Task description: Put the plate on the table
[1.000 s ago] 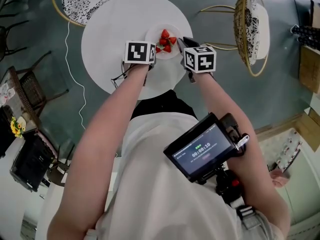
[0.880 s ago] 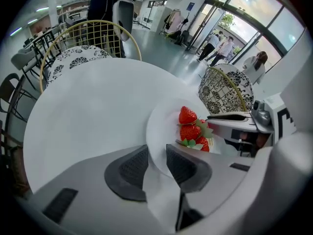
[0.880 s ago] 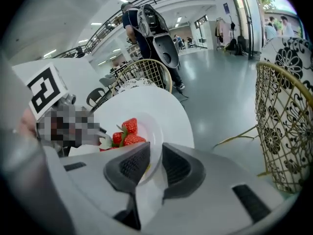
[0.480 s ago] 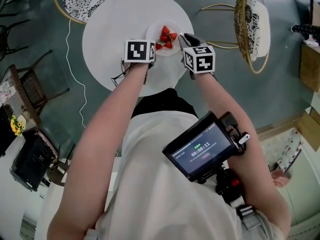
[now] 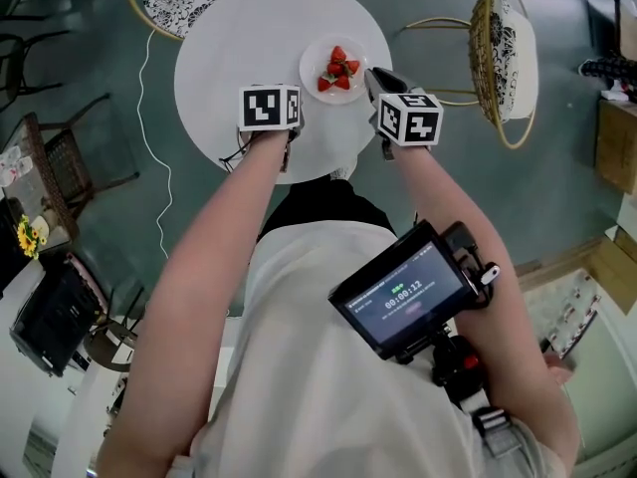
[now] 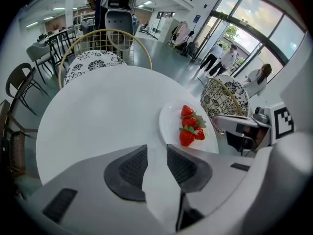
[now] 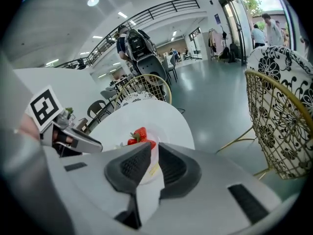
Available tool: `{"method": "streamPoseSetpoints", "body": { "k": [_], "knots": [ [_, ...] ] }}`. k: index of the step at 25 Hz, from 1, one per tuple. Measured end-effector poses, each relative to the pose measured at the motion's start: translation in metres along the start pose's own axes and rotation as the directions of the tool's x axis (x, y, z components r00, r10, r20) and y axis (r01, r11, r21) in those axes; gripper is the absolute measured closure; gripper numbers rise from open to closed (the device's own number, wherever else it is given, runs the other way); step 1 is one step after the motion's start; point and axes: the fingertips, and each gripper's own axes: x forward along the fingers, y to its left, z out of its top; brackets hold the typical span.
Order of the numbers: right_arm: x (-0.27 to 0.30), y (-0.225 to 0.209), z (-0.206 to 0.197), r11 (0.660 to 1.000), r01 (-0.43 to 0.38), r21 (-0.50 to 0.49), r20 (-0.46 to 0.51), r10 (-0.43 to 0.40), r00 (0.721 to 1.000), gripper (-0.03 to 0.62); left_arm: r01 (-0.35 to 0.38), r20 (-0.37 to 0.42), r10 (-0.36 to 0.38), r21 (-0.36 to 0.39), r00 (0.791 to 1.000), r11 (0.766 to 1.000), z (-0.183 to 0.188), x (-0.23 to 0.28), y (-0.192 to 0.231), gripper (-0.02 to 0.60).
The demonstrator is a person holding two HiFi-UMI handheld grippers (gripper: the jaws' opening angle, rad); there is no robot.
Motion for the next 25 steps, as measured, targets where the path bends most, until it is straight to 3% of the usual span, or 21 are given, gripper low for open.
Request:
{"method": "streamPoseSetpoints", "body": {
  "k": [3,10,25],
  "knots": [
    [-0.004,0.001,-0.005,1.0,-0.011,0.015,0.003,0.011,1.0,0.589,0.0,0.007,0.0,-0.012,1.0,1.0,-0.011,-0.001,0.001,0.48],
    [-0.007,0.014,-0.008,0.999,-0.052,-0.004,0.019,0.052,0.998,0.589,0.007,0.02,-0.007,-0.018,1.0,1.0,-0.023,-0.004,0.005,0.48],
    [-0.098,0.037,-0.006,0.992,-0.122,0.015,0.172,0.117,0.978,0.589,0.016,0.111,-0.018,0.018,0.994,1.0,-0.071,-0.065,-0.039,0.48]
  ]
}}
